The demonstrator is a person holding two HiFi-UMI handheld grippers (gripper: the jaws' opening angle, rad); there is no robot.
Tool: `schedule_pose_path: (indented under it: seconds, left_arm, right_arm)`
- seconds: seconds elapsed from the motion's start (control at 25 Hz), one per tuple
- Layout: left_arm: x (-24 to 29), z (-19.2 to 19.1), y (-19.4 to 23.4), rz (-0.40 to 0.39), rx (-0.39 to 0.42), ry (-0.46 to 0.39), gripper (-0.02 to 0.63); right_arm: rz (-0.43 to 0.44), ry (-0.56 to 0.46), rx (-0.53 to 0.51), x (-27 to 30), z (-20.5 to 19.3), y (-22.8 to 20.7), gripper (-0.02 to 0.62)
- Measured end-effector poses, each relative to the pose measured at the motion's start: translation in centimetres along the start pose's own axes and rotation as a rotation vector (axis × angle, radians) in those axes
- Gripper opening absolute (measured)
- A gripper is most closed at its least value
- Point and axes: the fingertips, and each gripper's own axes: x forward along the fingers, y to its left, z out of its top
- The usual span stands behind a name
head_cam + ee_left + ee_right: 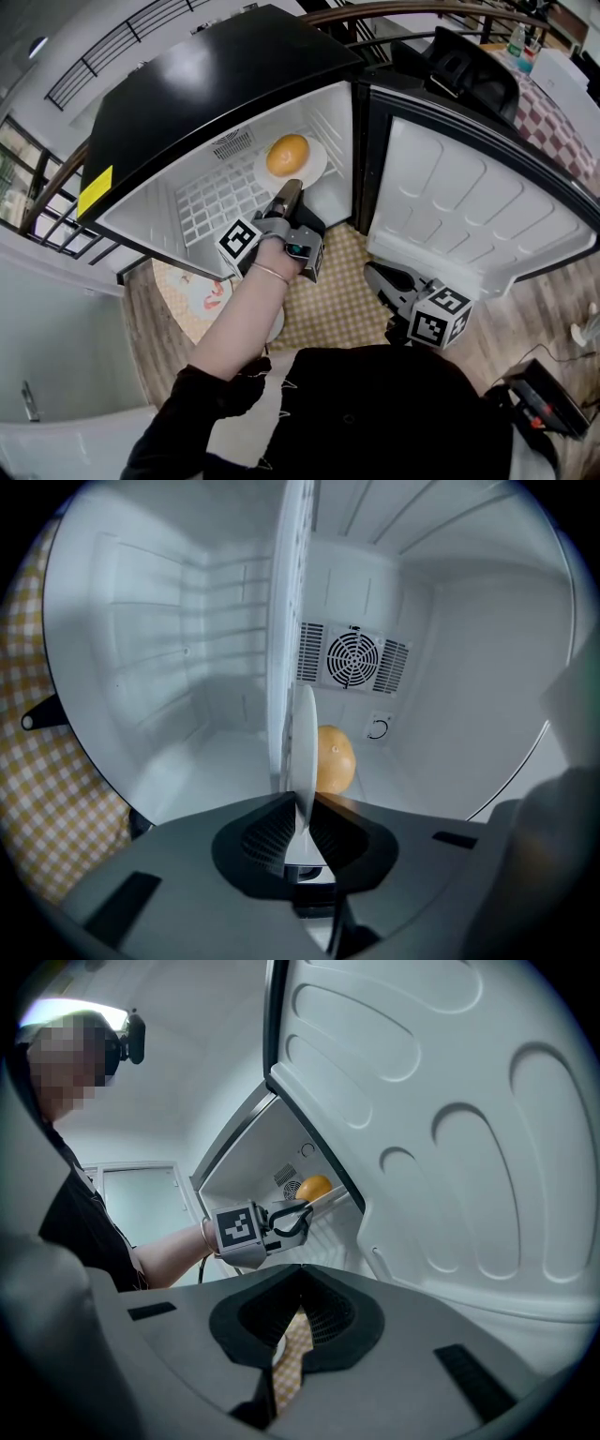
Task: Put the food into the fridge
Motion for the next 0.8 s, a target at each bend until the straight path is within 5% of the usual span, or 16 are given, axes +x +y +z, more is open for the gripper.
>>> schedule_pose_path:
  seconds: [0.8]
  left_arm:
    - [-0.3, 0.7, 1.5, 0.029, 0.074, -0.003, 0.083]
  right_arm:
    - [0.001, 0.016, 0.061, 0.3, -0.9, 0.0, 0.015]
